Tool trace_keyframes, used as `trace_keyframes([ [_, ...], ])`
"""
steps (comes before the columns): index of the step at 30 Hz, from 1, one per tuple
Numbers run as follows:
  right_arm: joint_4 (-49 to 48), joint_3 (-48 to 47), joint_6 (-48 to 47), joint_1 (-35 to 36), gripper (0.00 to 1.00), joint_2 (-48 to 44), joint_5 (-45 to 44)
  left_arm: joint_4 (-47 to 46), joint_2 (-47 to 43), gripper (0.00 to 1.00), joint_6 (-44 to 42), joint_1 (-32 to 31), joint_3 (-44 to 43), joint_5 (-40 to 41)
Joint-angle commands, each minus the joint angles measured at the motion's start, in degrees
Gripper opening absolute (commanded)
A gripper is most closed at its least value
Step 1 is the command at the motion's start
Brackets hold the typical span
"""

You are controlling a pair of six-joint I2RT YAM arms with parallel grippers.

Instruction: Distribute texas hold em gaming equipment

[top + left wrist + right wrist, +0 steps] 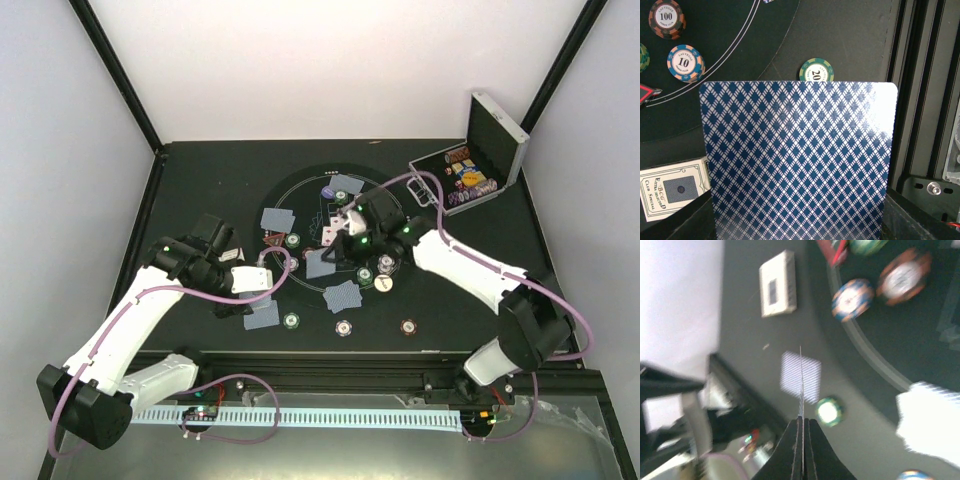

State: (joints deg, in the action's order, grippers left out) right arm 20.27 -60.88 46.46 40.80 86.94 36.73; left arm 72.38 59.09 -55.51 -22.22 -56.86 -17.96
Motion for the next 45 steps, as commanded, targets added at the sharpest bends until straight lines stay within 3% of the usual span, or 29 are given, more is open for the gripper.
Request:
trace_keyframes([
  [1,26.1,-11.5,-14.6,-3.4,0.01,2.4,-25.7,0.1,-0.8,0.02,-0.3,-0.2,-1.4,0.3],
  [5,37.9,-21.6,-16.8,-4.2,0.01,10.8,-45.0,0.0,-0.7,0.02,-0.2,-0.2,-1.3,0.4],
  [9,45.9,-30.8,-15.7,-4.1,0.01,19.6,-58.2,0.2,-0.8,0.02,-0.1,-0.2,-1.3,0.5],
  [14,52.7,-40.7,-13.1,-4.0,0.01,30.0,-66.5,0.4,-1.0,0.02,0.0,-0.2,-1.5,0.3],
  [20,59.3,-54.8,-11.4,-0.6,0.01,43.0,-69.5,0.4,-1.1,0.02,0.0,-0.2,-1.1,0.4],
  [25,61.3,-64.7,-11.1,1.5,0.01,51.5,-65.9,0.6,-1.3,0.01,0.0,-0.2,-1.3,0.8],
  [34,51.8,-62.7,-9.9,1.7,0.02,52.5,-49.5,0.5,-1.0,0.02,0.1,-0.2,-1.3,0.6],
  [38,45.7,-59.9,-8.4,1.5,0.17,51.2,-41.3,0.6,-1.2,0.01,0.0,-0.2,-1.2,0.8],
  [40,44.8,-60.2,-7.7,1.4,0.21,51.5,-40.0,0.7,-1.3,0.02,0.0,-0.2,-1.2,0.8],
  [43,44.2,-59.5,-7.0,0.8,0.39,51.0,-38.6,0.8,-1.4,0.02,0.0,-0.2,-1.2,0.9],
  [45,42.2,-57.1,-6.7,0.0,0.43,49.2,-37.1,0.8,-1.6,0.01,0.0,-0.2,-1.1,0.9],
])
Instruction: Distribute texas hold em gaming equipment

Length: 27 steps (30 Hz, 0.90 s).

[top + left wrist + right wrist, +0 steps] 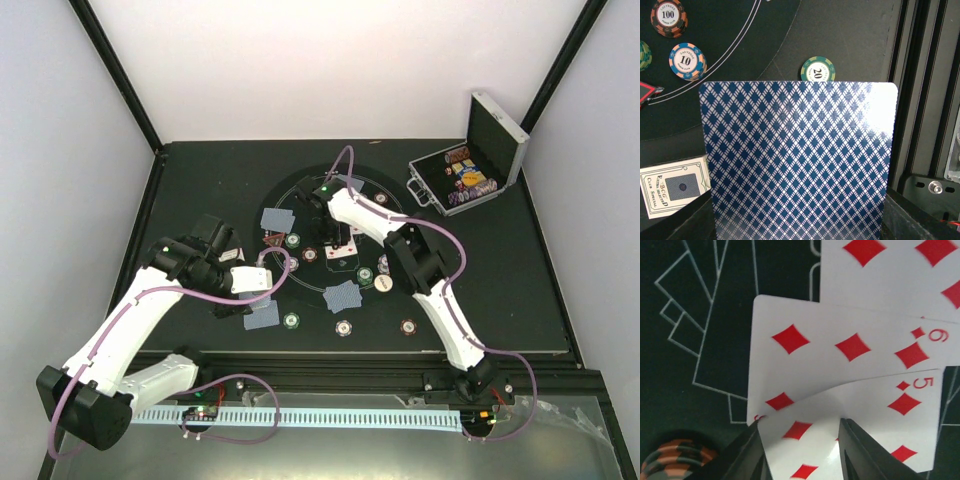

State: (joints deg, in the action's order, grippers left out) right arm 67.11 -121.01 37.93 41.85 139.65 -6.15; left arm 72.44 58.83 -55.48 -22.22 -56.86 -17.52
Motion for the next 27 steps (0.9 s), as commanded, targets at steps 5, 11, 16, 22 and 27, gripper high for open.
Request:
trace_keyframes([
  [5,-12.9,10.9,1.9,-2.9,0.58,-11.1,10.6,0.8,-1.1,0.02,0.0,-0.2,-1.1,0.4],
  [11,-16.4,15.0,0.8,-3.8,0.71,-18.4,15.5,0.9,-1.2,0.02,0.1,-0.2,-1.2,0.5],
  [16,-33.8,32.7,3.8,-3.8,0.8,-34.4,27.2,0.9,-0.8,0.02,0.5,-0.2,-1.8,0.2],
  [22,-59.0,56.7,14.5,0.0,0.84,-49.9,42.1,0.2,0.5,0.02,1.0,-0.2,-2.7,-1.1],
  [27,-72.1,65.8,23.0,6.2,0.83,-52.9,45.4,0.0,1.3,0.02,1.2,-0.2,-3.4,-2.0],
])
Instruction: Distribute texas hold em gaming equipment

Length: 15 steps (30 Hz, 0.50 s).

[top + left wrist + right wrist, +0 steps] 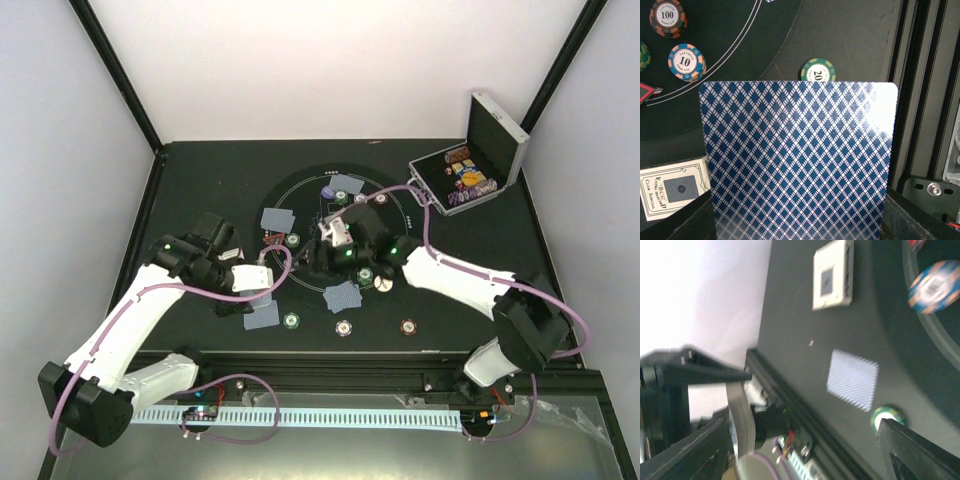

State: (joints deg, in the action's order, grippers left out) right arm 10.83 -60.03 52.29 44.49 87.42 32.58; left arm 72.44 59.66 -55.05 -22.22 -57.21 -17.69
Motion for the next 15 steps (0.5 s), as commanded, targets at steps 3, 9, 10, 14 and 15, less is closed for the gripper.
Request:
trace_keyframes([
  [3,-20.8,6.8,11.5,5.6,0.8,0.2,7.4,0.1,0.4,0.02,0.8,-0.2,-3.5,-1.9],
  [9,-27.8,6.1,14.9,9.3,0.77,3.3,8.9,0.5,0.2,0.02,0.8,-0.2,-3.8,-1.8],
  [10,-29.0,6.0,15.4,9.7,0.77,3.9,9.2,0.5,0.2,0.02,0.7,-0.2,-3.7,-1.8],
  [14,-31.9,5.6,17.3,11.3,0.76,6.6,9.8,0.5,0.2,0.02,0.8,-0.2,-3.8,-1.9],
  [15,-32.8,5.5,17.8,11.5,0.75,7.4,10.0,0.5,0.2,0.02,0.8,-0.2,-3.9,-1.9],
])
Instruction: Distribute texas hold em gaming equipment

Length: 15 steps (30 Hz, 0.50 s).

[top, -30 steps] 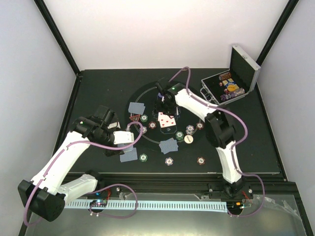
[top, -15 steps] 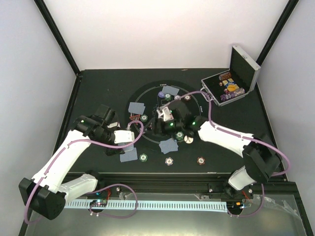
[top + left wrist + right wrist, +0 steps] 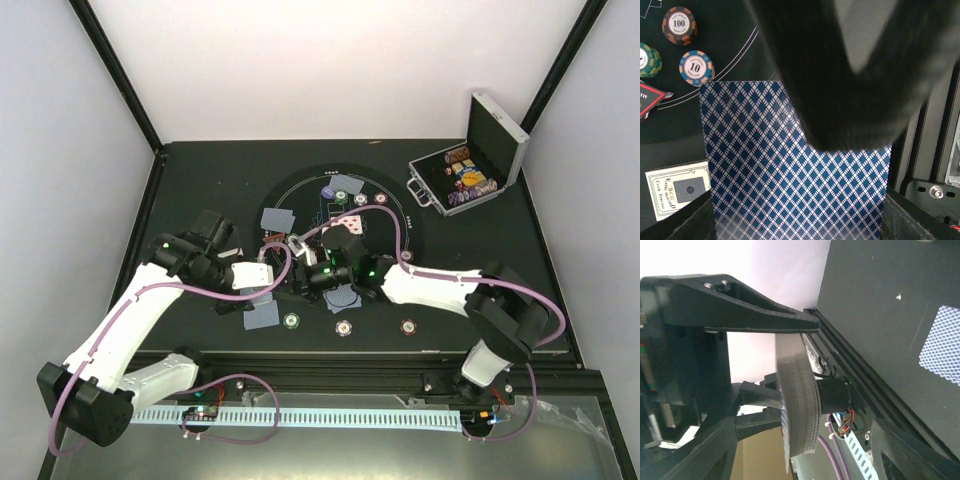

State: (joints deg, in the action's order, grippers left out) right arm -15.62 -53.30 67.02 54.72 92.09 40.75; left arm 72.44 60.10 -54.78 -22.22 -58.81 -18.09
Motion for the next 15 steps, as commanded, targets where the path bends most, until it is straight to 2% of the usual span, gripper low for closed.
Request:
trace_keyframes([
  [1,-7.7,-1.3,3.8,1.5,0.74,3.5,2.0,0.5,-0.2,0.01,0.6,-0.2,-2.3,-1.5],
  [15,-14.5,-6.7,8.0,2.5,0.65,14.8,4.9,1.1,-0.9,0.02,0.6,-0.2,-2.3,-1.1],
])
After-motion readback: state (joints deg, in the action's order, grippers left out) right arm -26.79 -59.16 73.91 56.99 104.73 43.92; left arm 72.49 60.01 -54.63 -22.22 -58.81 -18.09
